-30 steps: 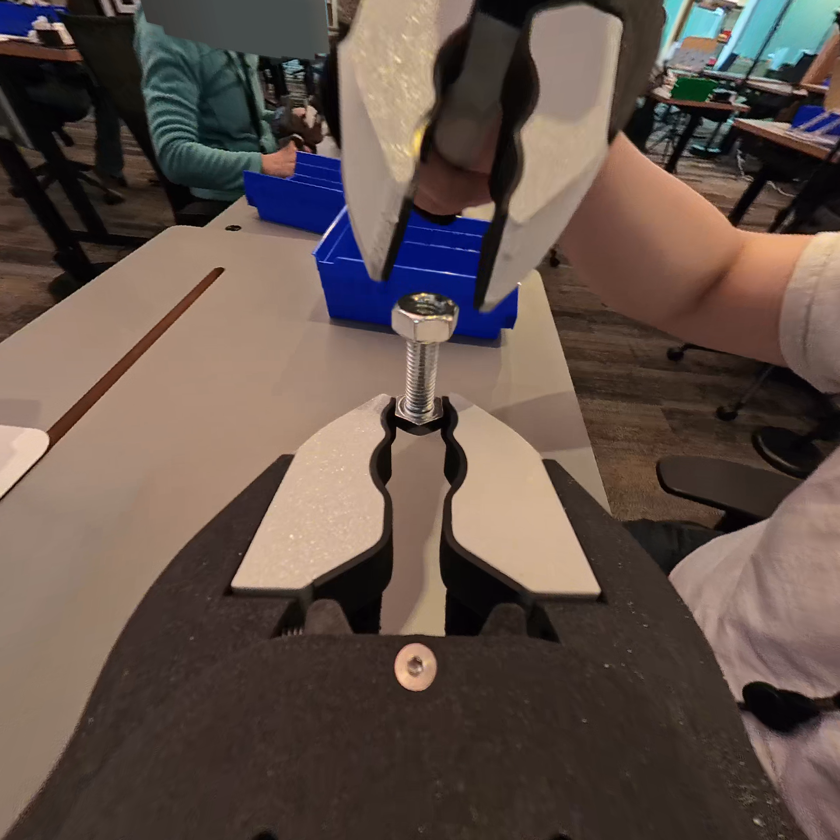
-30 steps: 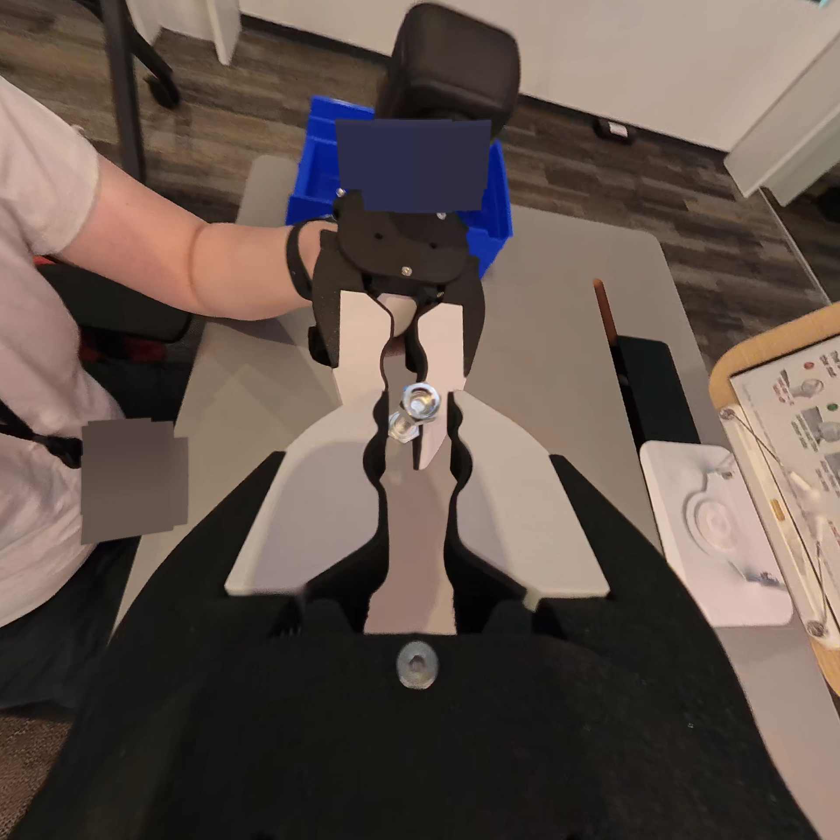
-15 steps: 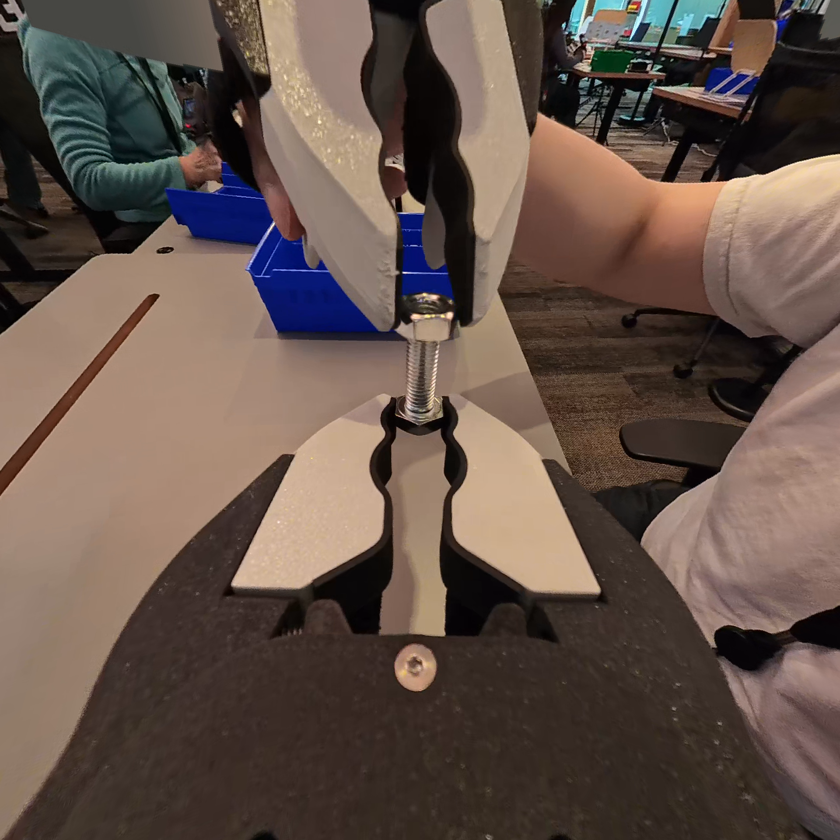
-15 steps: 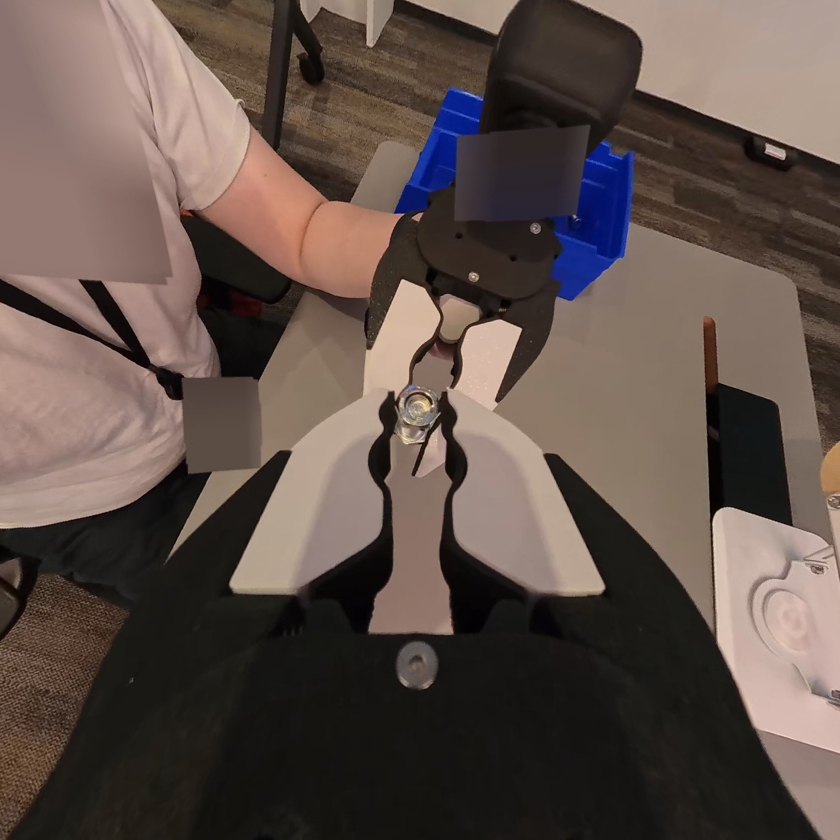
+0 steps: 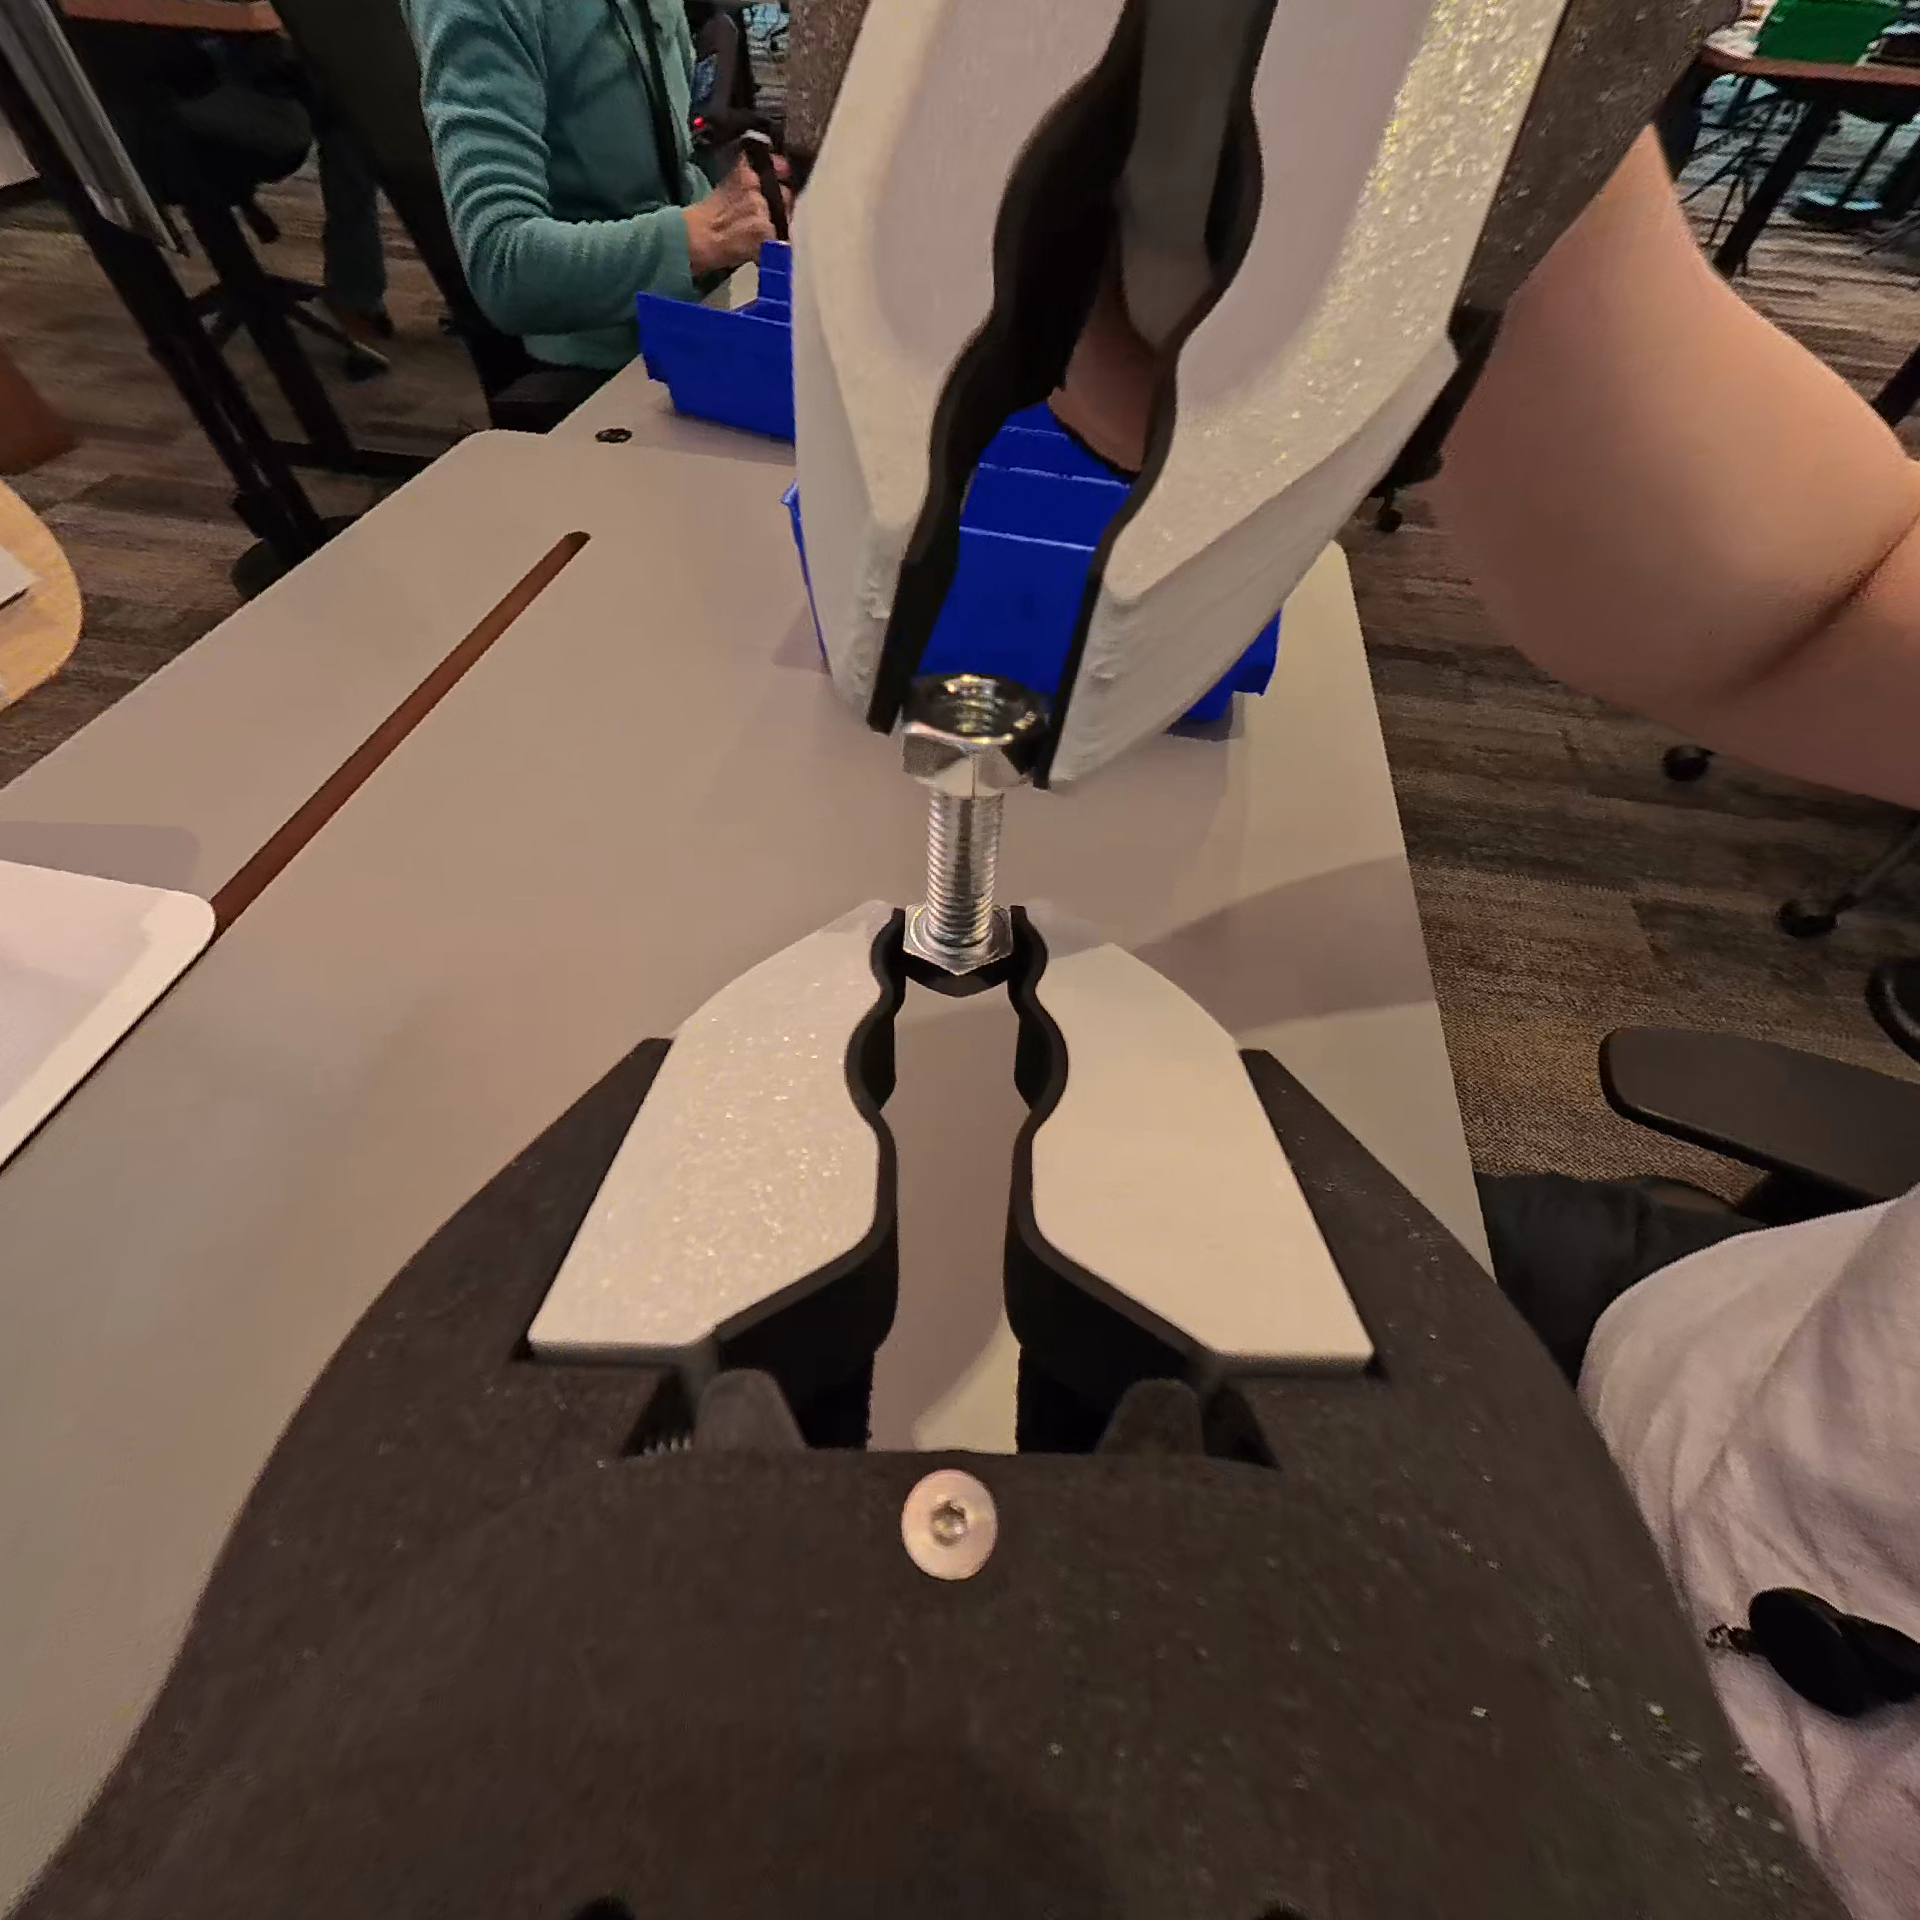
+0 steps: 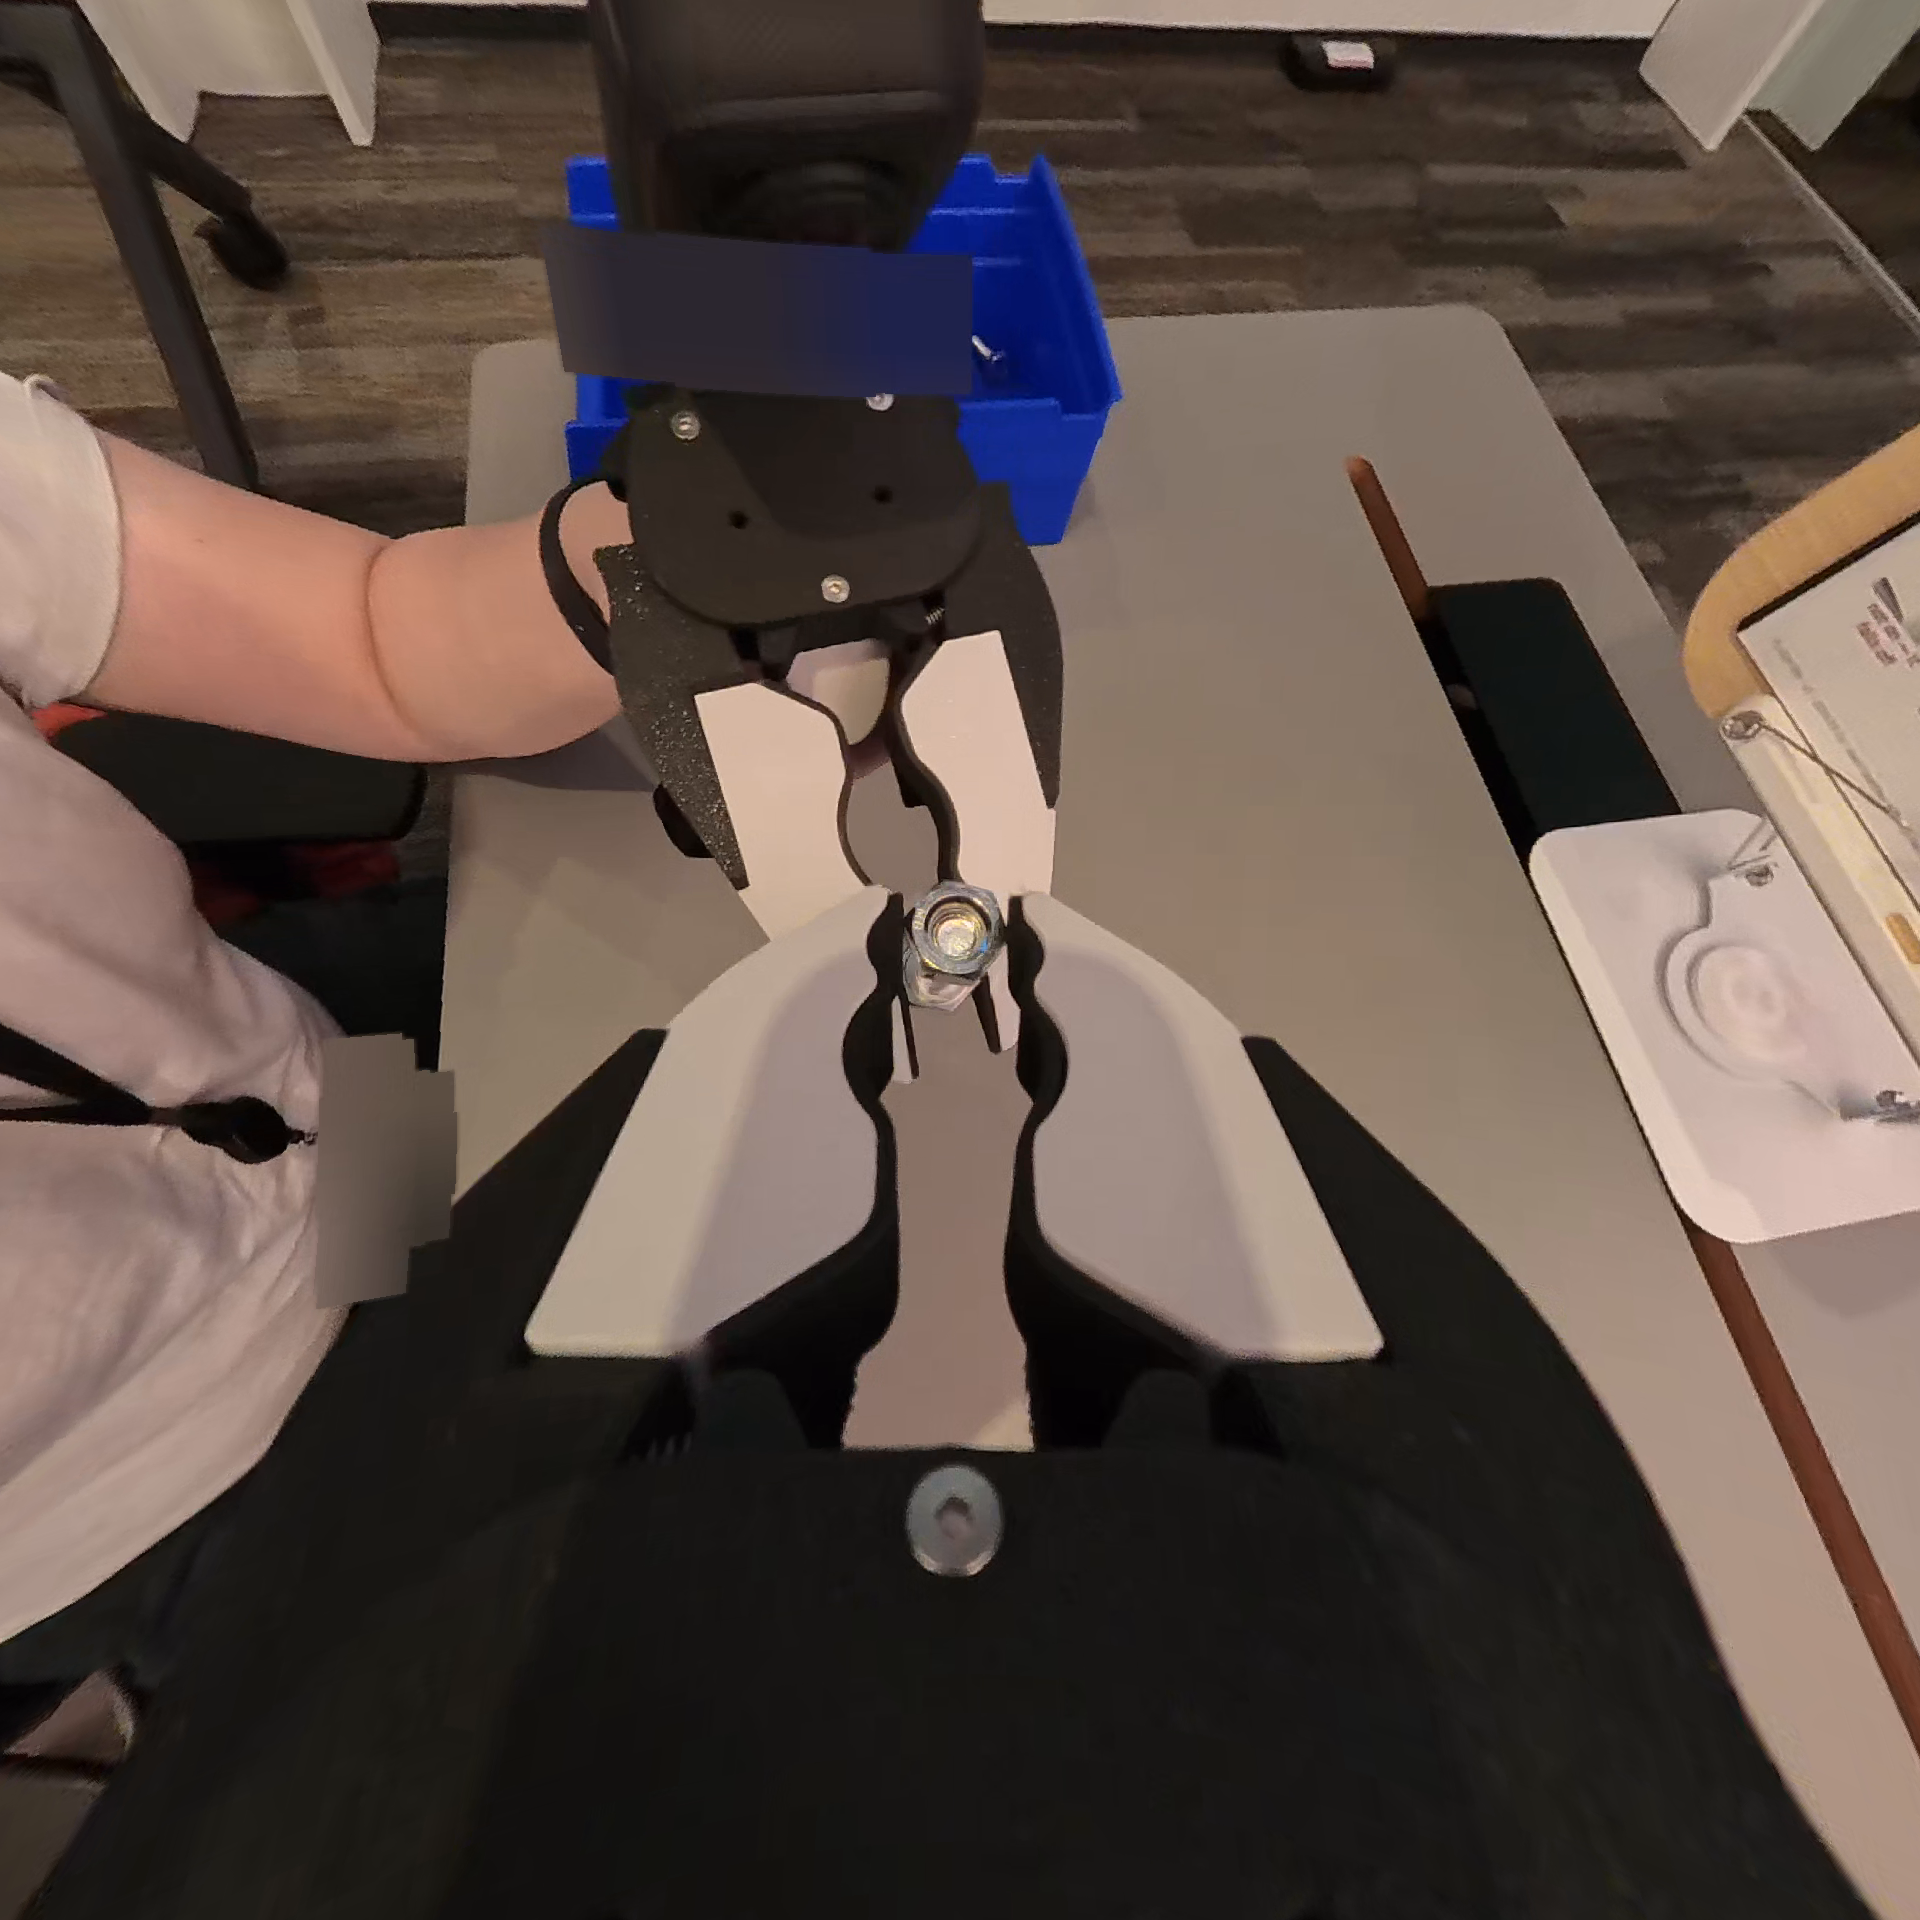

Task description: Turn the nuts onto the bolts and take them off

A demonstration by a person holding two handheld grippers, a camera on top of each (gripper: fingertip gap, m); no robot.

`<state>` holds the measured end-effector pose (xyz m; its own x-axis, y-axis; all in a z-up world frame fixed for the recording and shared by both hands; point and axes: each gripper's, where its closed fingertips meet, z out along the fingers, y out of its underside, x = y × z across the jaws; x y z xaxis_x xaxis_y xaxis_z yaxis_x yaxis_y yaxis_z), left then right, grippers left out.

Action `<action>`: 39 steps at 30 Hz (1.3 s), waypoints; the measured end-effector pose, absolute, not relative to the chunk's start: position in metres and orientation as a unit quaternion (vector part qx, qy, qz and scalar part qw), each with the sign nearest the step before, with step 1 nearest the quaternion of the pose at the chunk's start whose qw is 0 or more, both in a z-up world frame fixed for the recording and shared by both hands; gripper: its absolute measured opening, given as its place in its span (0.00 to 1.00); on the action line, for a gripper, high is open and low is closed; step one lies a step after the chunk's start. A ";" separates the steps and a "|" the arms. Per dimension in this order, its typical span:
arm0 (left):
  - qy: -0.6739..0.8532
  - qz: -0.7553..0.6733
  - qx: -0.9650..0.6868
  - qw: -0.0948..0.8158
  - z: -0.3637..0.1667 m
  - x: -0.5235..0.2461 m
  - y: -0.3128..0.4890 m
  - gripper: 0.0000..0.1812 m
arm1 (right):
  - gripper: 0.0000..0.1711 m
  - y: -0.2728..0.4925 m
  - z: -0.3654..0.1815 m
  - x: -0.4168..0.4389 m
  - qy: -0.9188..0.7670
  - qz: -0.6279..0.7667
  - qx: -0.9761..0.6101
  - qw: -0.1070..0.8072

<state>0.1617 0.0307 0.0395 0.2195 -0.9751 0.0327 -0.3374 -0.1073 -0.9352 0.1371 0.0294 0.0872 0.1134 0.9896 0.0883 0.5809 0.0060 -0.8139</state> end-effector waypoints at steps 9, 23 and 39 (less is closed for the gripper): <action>0.558 -0.431 -0.592 0.390 0.046 0.168 -0.006 0.10 | 0.16 -0.005 0.098 0.148 -0.716 0.327 -0.498 0.363; 0.544 -0.398 -0.612 0.413 0.044 0.169 0.004 0.10 | 0.10 0.004 0.092 0.146 -0.671 0.316 -0.579 0.338; 0.553 -0.423 -0.595 0.401 0.050 0.169 -0.008 0.10 | 0.19 -0.008 0.100 0.146 -0.676 0.340 -0.536 0.375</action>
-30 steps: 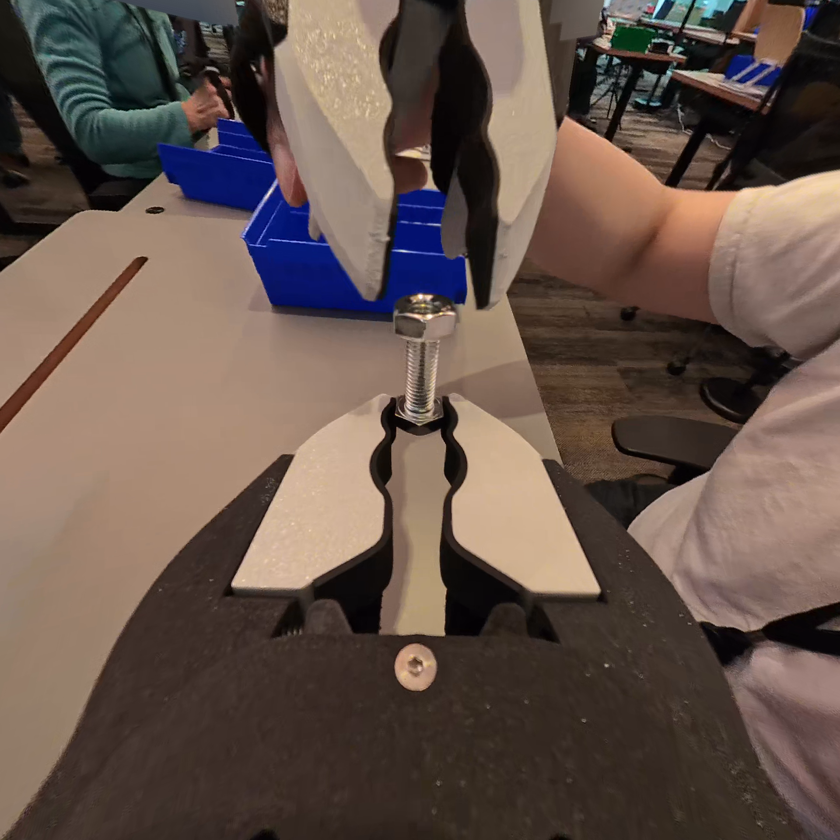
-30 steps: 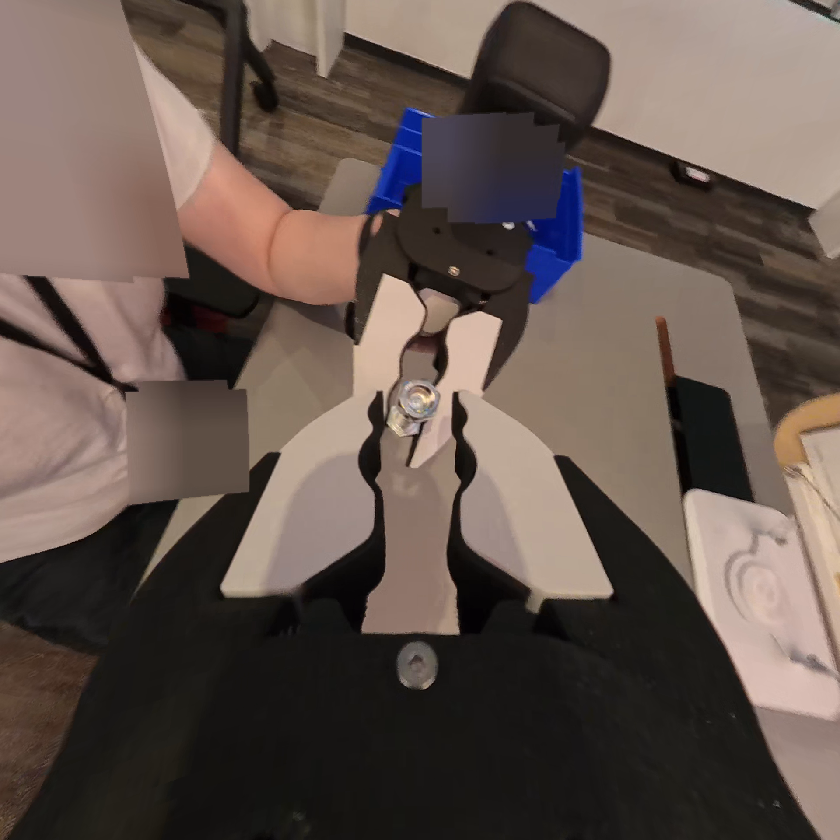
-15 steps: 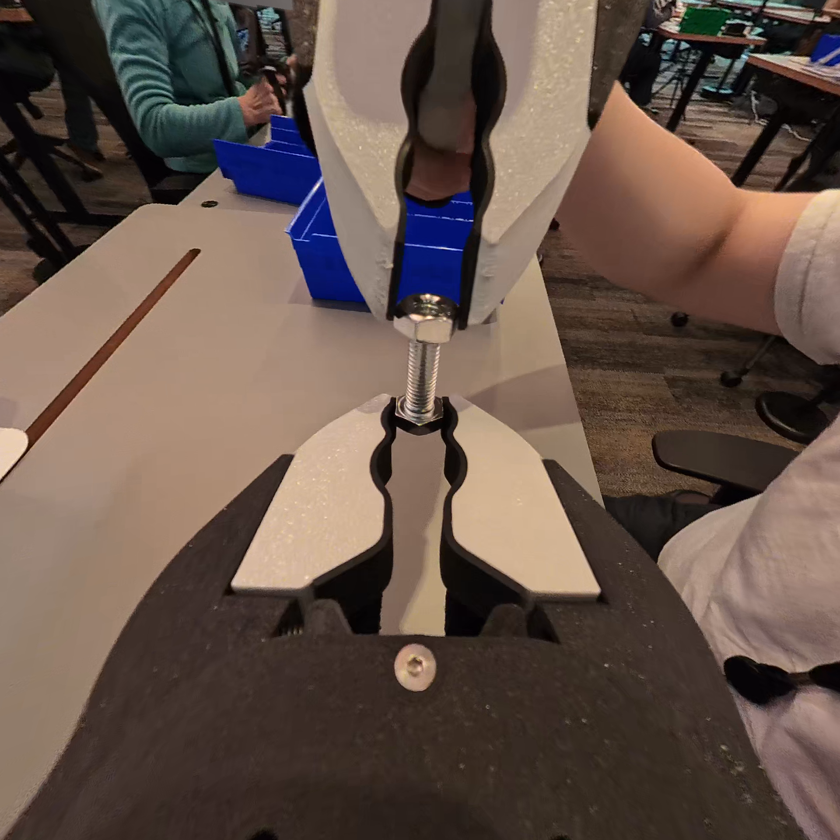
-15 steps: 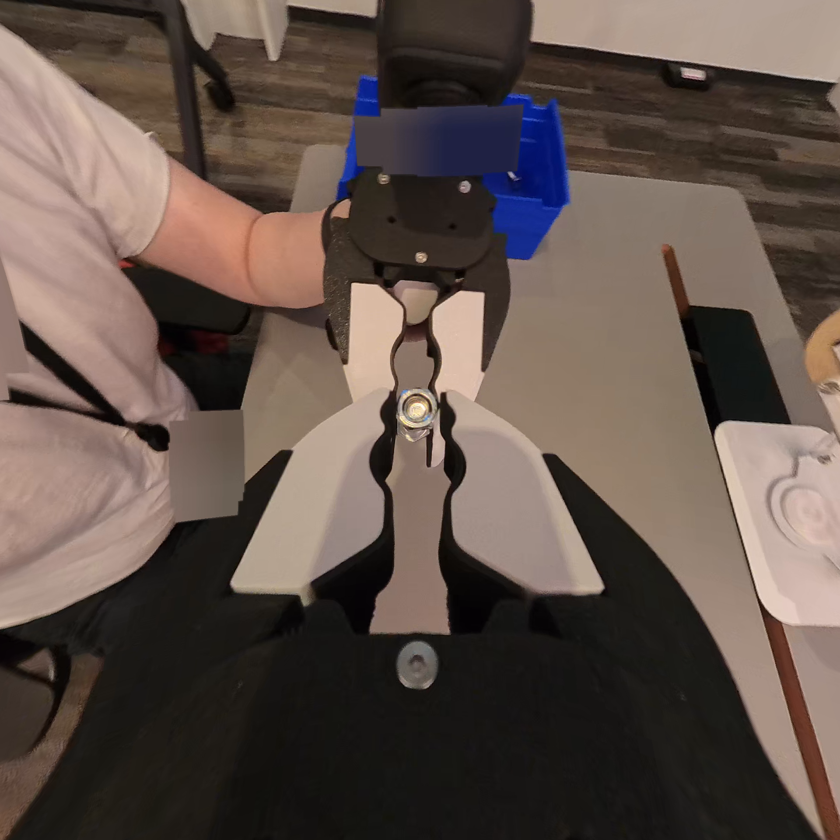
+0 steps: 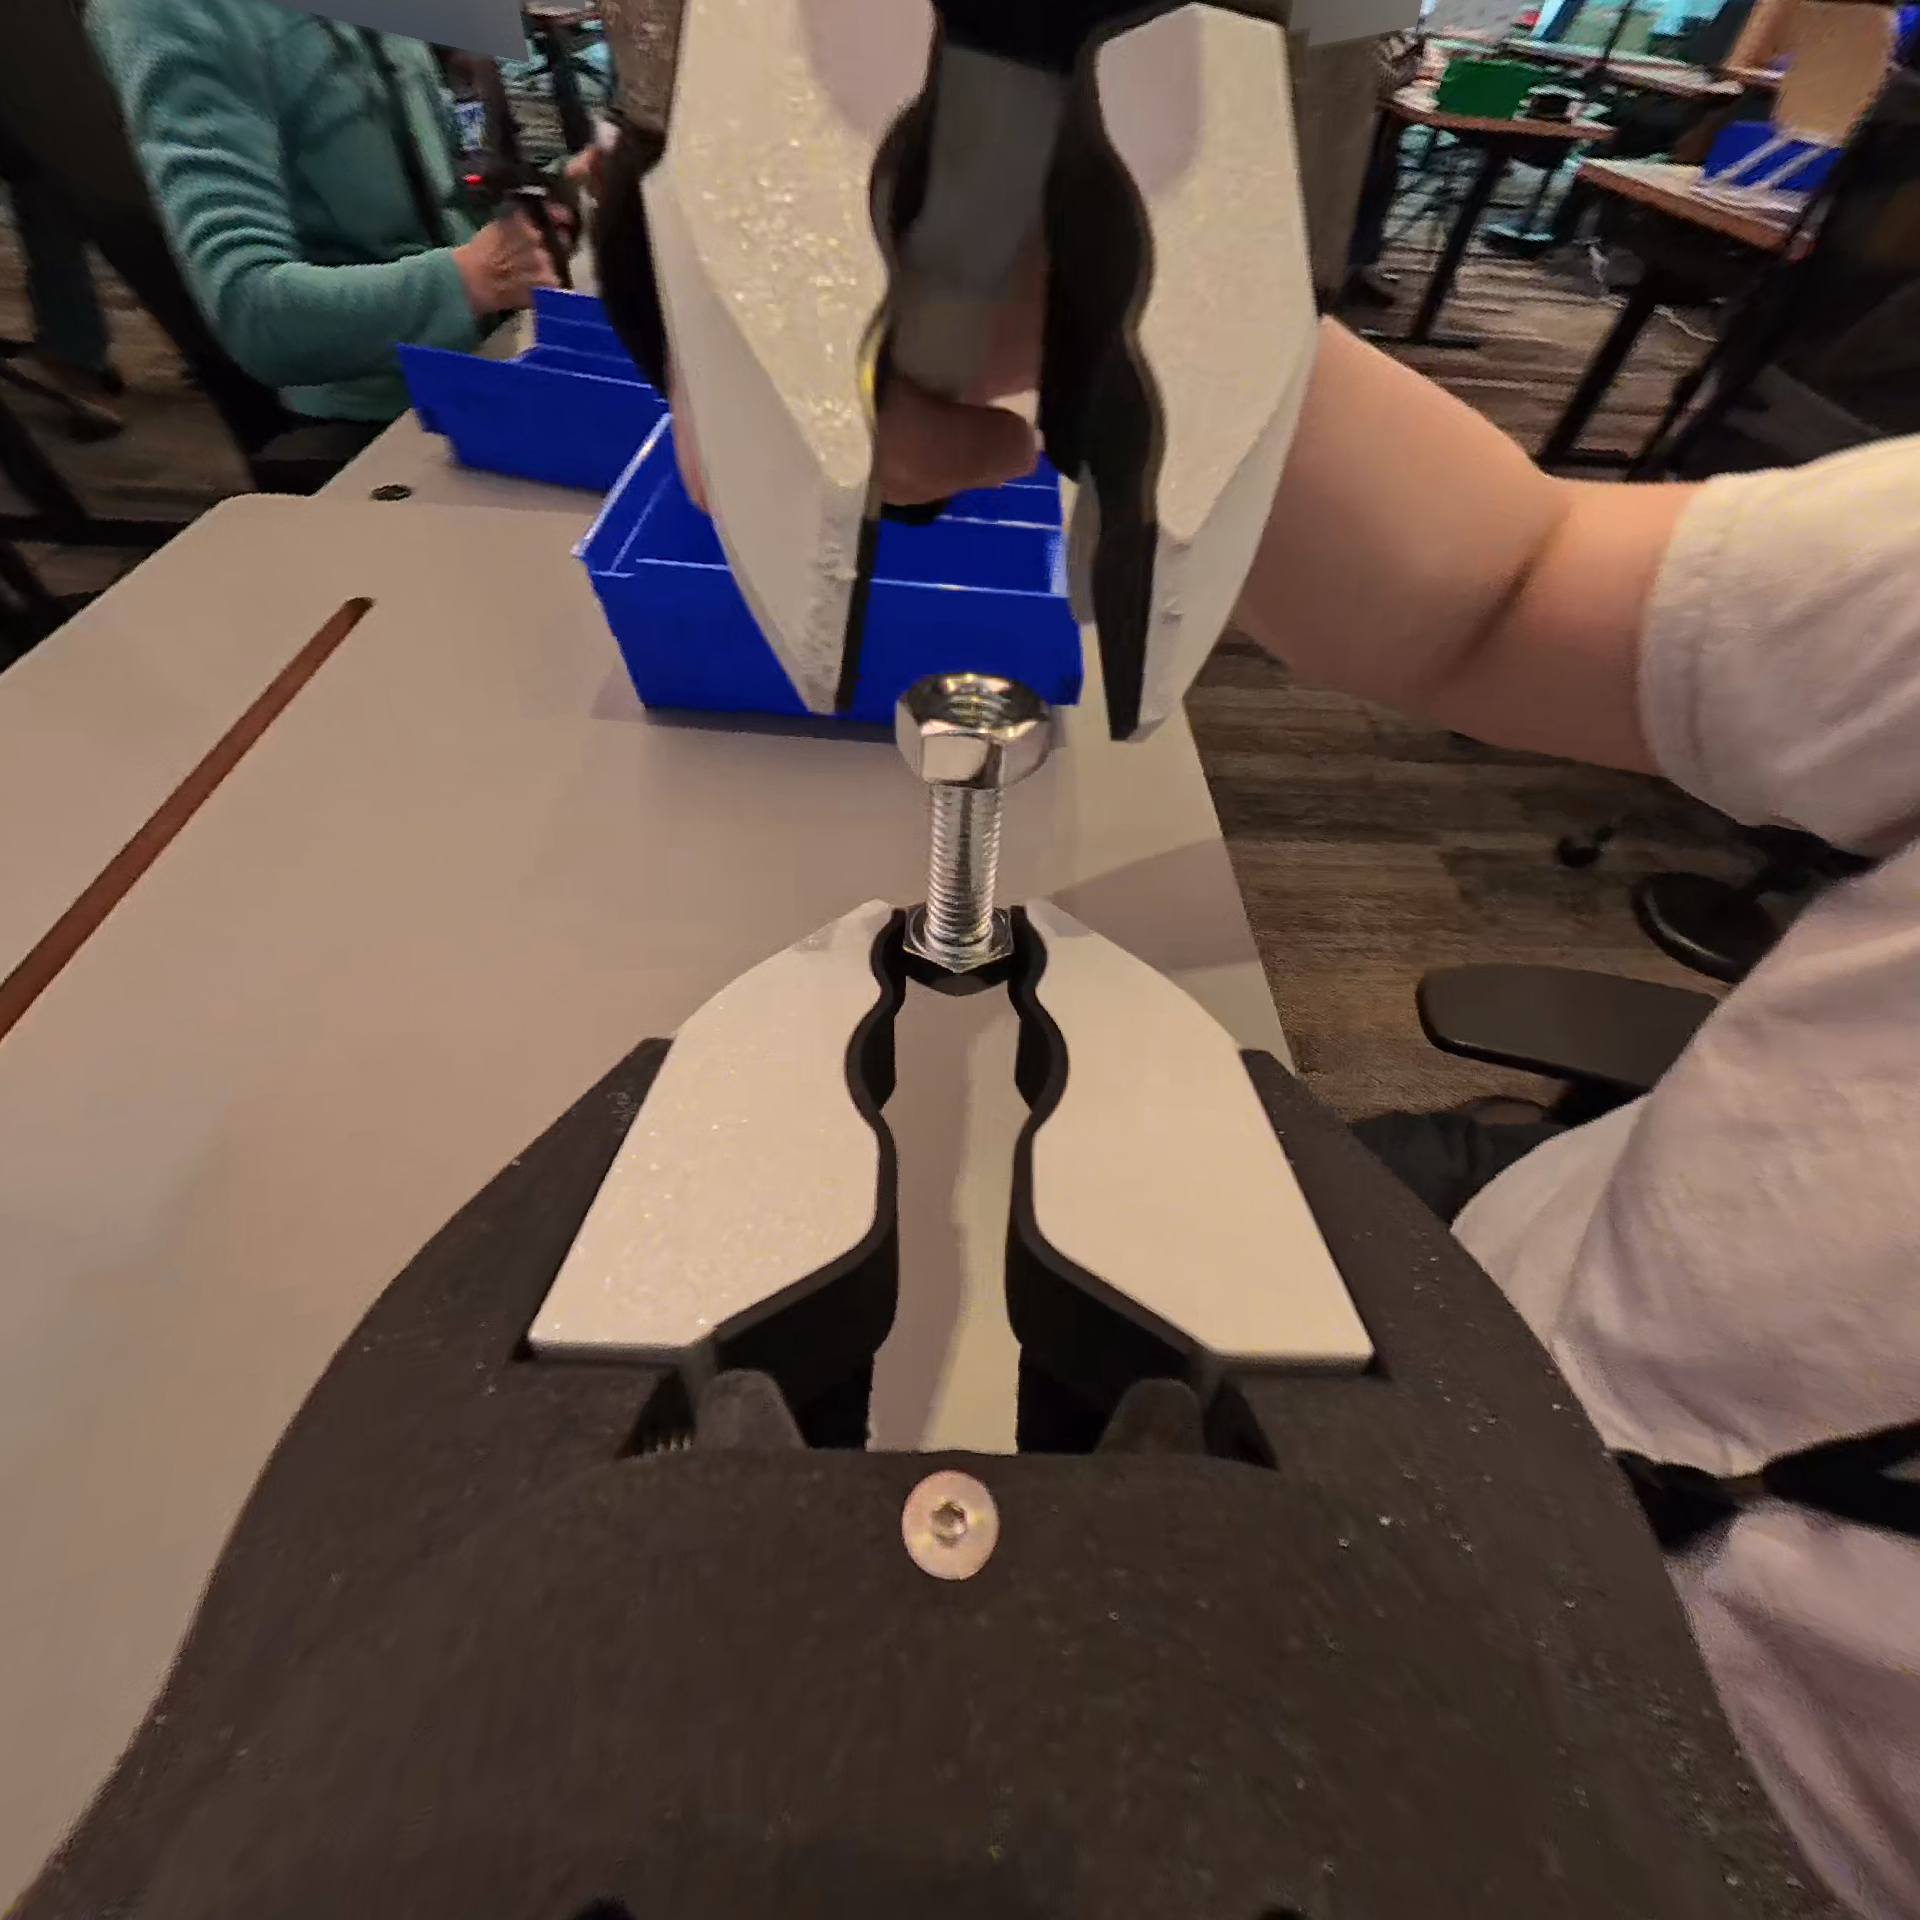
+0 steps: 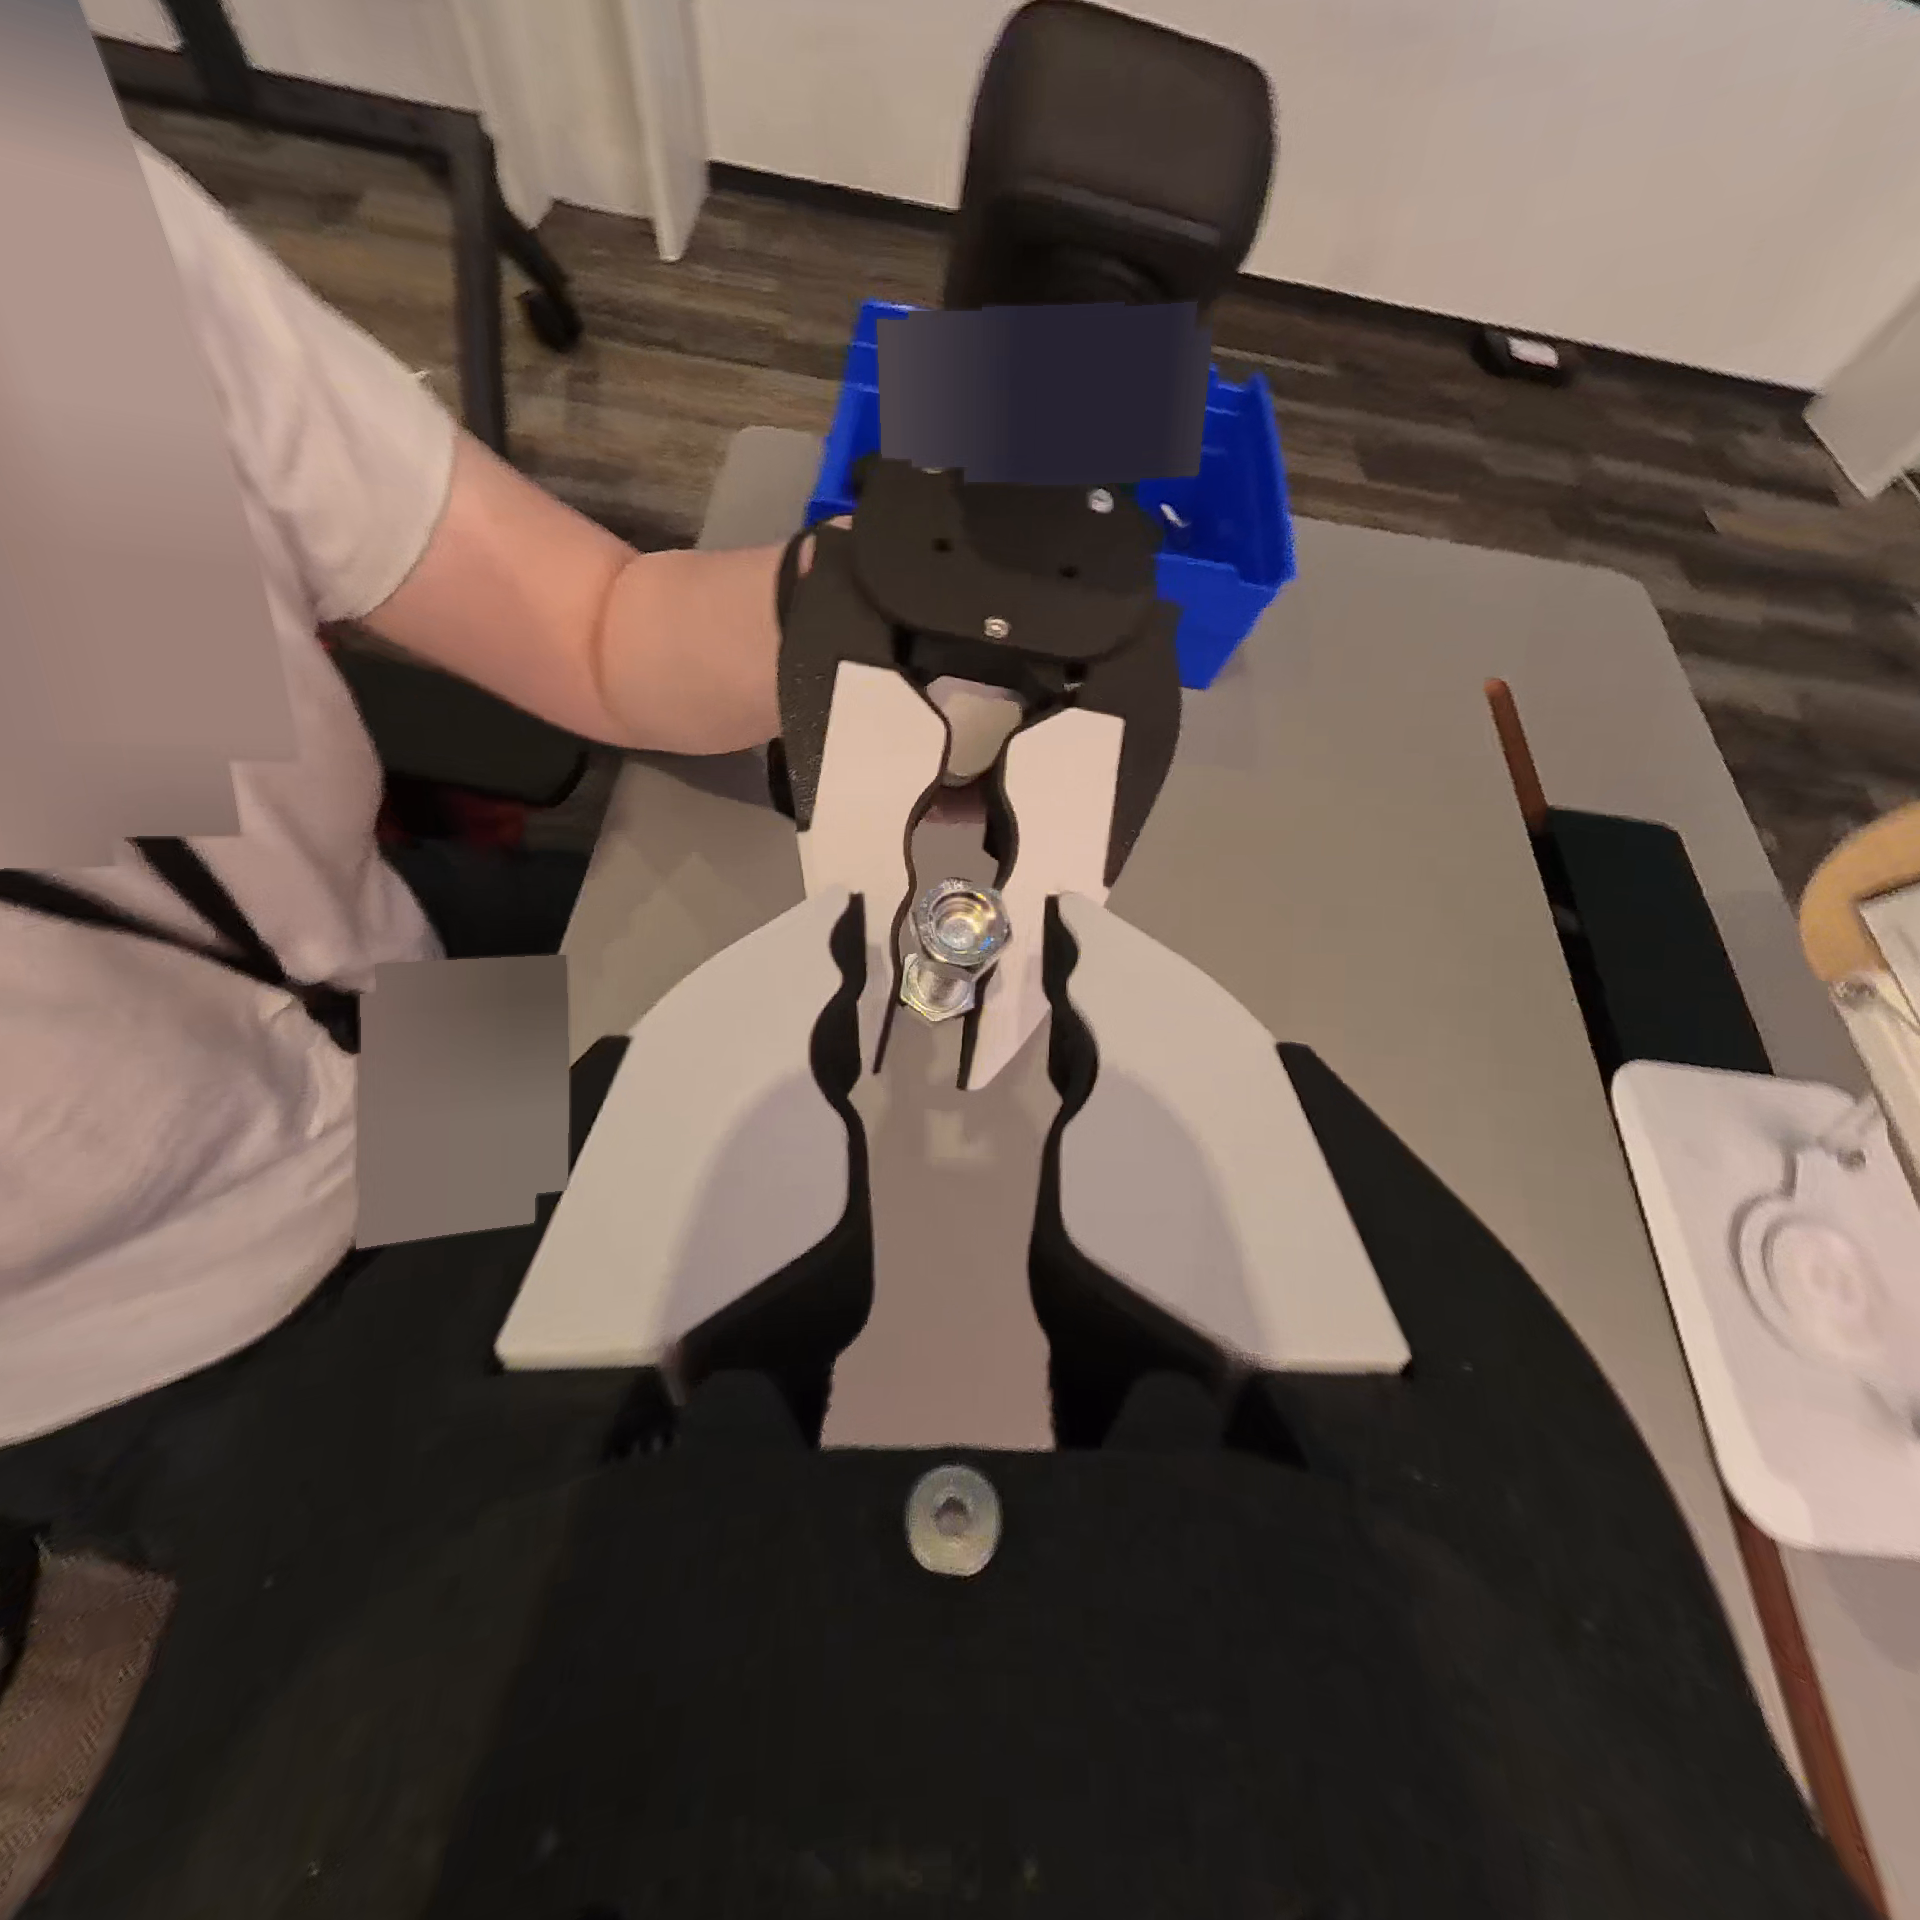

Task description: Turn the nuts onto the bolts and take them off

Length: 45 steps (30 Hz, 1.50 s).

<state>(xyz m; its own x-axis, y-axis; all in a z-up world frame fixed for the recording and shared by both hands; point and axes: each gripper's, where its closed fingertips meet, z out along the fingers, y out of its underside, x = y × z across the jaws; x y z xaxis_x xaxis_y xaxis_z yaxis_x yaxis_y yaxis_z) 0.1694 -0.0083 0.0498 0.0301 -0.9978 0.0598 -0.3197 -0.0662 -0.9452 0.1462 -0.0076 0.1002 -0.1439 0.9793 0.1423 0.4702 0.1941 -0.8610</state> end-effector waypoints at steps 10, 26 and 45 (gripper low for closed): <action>0.579 -0.411 -0.578 0.403 0.049 0.174 -0.019 0.10 | 0.10 -0.020 0.098 0.146 -0.699 0.353 -0.519 0.342; 0.549 -0.404 -0.601 0.418 0.053 0.169 -0.006 0.10 | 0.19 -0.010 0.101 0.147 -0.636 0.310 -0.552 0.441; 0.604 -0.421 -0.548 0.397 0.055 0.173 -0.037 0.10 | 0.10 -0.037 0.102 0.142 -0.696 0.352 -0.504 0.371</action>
